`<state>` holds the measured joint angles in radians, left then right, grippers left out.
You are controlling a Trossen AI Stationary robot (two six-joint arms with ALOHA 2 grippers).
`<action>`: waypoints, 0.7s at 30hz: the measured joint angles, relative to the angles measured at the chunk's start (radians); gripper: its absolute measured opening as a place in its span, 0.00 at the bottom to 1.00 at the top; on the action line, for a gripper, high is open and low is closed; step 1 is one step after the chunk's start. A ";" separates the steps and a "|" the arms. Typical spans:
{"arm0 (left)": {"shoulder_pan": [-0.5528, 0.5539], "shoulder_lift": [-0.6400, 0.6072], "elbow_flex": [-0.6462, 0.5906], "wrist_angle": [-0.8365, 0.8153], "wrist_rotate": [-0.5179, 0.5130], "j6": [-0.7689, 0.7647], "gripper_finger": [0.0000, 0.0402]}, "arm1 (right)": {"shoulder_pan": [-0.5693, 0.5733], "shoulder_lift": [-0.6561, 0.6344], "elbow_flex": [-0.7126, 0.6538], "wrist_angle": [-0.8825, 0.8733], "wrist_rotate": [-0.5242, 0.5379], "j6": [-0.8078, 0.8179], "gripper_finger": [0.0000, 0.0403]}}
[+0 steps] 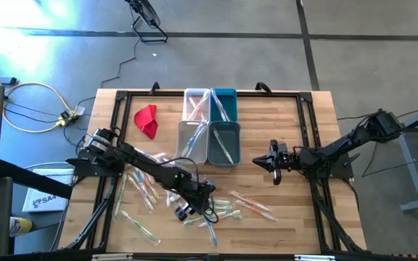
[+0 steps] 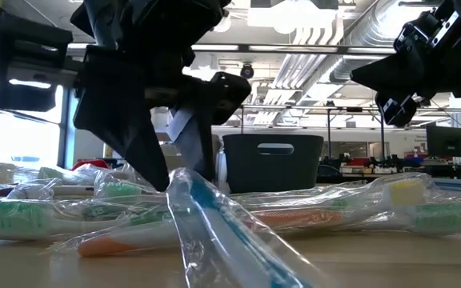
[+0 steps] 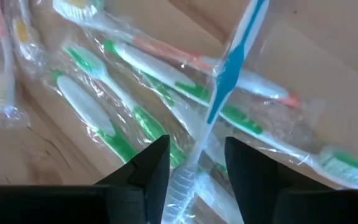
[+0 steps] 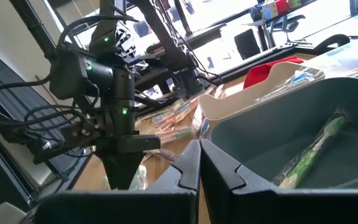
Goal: Pick & Place Toothbrushes
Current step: Put the blue toothbrush into the gray bin
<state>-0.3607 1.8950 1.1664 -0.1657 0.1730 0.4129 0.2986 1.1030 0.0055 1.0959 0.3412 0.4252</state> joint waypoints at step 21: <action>0.000 0.000 0.000 -0.015 0.109 -0.003 0.01 | 0.000 0.000 0.000 0.000 0.000 0.004 0.01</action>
<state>-0.3604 1.8950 1.1660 -0.1810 0.2825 0.4095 0.2985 1.1030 0.0055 1.0958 0.3414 0.4293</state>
